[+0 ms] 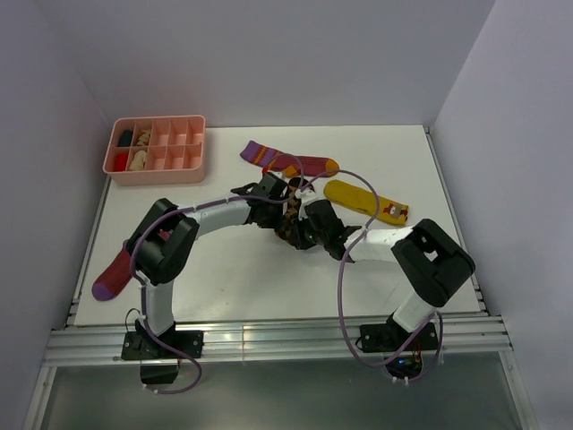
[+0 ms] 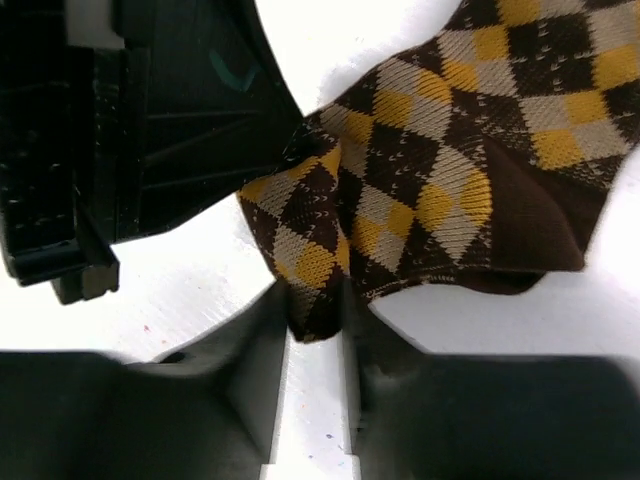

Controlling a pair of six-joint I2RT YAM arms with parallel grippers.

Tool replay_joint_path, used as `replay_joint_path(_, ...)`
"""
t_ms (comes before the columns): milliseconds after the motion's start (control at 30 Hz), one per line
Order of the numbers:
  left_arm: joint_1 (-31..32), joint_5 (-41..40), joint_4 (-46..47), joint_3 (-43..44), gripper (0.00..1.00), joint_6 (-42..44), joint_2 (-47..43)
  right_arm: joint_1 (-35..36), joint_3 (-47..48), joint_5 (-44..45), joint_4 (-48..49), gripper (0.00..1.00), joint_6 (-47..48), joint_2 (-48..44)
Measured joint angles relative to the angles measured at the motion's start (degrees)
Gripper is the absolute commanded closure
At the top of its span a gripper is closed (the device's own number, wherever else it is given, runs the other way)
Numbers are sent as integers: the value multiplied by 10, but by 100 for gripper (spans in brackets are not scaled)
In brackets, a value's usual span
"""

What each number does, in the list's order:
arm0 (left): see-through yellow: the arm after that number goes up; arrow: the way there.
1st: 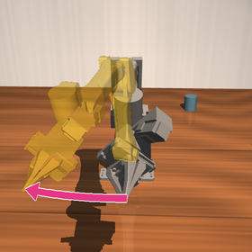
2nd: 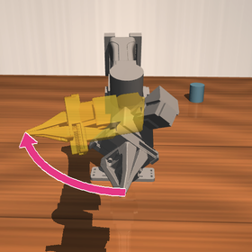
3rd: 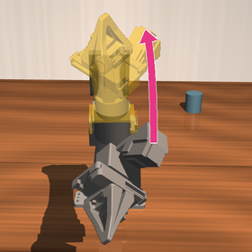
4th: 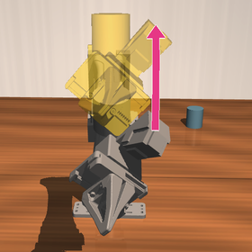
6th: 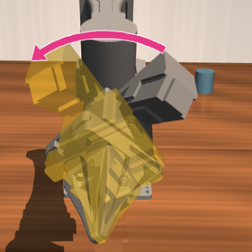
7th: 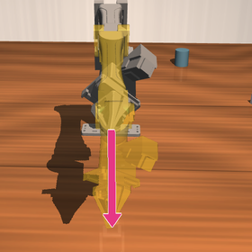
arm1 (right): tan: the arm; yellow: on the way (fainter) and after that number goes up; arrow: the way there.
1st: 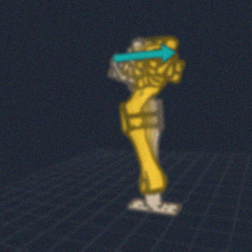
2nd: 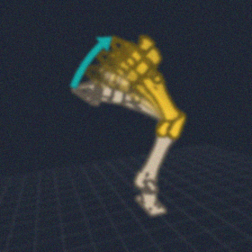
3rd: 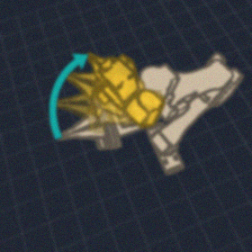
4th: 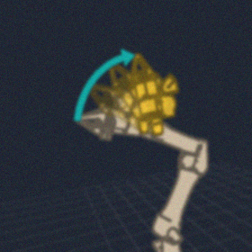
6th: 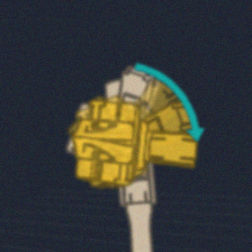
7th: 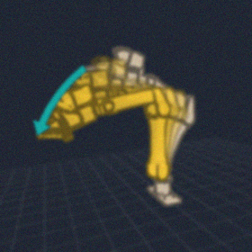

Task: Roll the socks
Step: Roll the sock at the center of the board.

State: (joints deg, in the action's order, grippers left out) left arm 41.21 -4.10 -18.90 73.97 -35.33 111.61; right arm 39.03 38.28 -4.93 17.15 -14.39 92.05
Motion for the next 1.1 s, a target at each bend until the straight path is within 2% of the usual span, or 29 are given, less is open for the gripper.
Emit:
replay_joint_path(33,0,0,0,0,99,0,0,0,2,-2,1,81,-3,5)
replay_joint_path(67,0,0,1,0,93,1,0,0,4,-5,1,90,-8,8)
replay_joint_path(133,-2,0,4,-2,85,3,0,-7,7,-15,1,97,-17,12)
replay_joint_path(167,-5,0,8,-4,76,4,-1,-12,10,-25,1,100,-26,16)
replay_joint_path(233,-10,2,19,-13,66,3,-5,-29,19,-52,-3,100,-48,25)
replay_joint_path(267,-15,2,26,-22,52,2,-10,-39,24,-70,-5,100,-61,32)
replay_joint_path(333,-28,1,37,-42,40,-3,-23,-60,33,-107,-6,100,-90,47)
replay_joint_path(367,-34,2,41,-52,30,-9,-31,-70,37,-128,-5,100,-107,54)
replay_joint_path(467,-55,4,52,-84,20,-35,-61,-101,46,-198,8,100,-166,83)
replay_joint_path(667,-66,19,85,-165,23,-106,-144,-148,63,-306,37,100,-282,141)
replay_joint_path(767,-66,35,111,-199,25,-139,-173,-156,71,-327,32,100,-326,153)
replay_joint_path(1100,-69,77,193,-222,34,-213,-139,-157,91,-348,13,99,-394,175)
